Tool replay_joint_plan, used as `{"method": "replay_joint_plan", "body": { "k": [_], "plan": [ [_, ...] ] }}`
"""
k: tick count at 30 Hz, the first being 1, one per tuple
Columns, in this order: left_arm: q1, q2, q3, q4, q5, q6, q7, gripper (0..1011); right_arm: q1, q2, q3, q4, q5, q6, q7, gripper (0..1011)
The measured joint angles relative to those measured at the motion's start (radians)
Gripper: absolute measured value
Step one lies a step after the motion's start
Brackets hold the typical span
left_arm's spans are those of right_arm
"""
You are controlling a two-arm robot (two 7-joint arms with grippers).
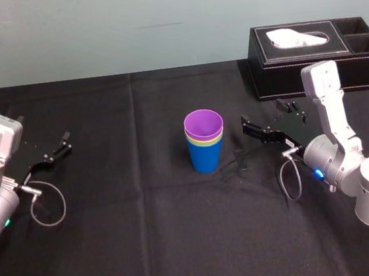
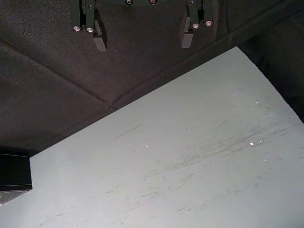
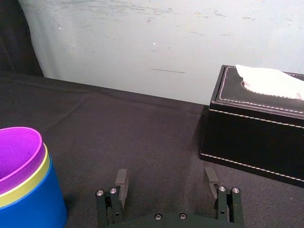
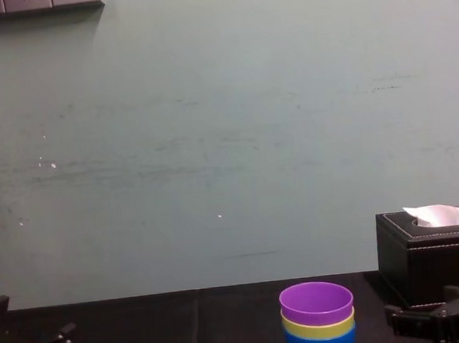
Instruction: Stack the three plastic cups sequentially using one hand.
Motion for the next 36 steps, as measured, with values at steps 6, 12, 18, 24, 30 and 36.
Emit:
{"method": "replay_joint_plan", "body": {
  "k": [6,12,18,24,30,36],
  "plan": [
    [0.0,0.0,0.0,0.0,0.0,0.0,0.0,1011,0.0,0.0,0.0,0.0,0.0,0.0,0.0,1003],
    [0.0,0.0,0.0,0.0,0.0,0.0,0.0,1011,0.0,0.0,0.0,0.0,0.0,0.0,0.0,1003],
    [0.0,0.0,0.0,0.0,0.0,0.0,0.0,1011,0.0,0.0,0.0,0.0,0.0,0.0,0.0,1003],
    [0.0,0.0,0.0,0.0,0.0,0.0,0.0,1011,0.0,0.0,0.0,0.0,0.0,0.0,0.0,1003],
    [0.0,0.0,0.0,0.0,0.0,0.0,0.0,1011,0.0,0.0,0.0,0.0,0.0,0.0,0.0,1003],
    [0.0,0.0,0.0,0.0,0.0,0.0,0.0,1011,0.0,0.0,0.0,0.0,0.0,0.0,0.0,1003]
  ]
}}
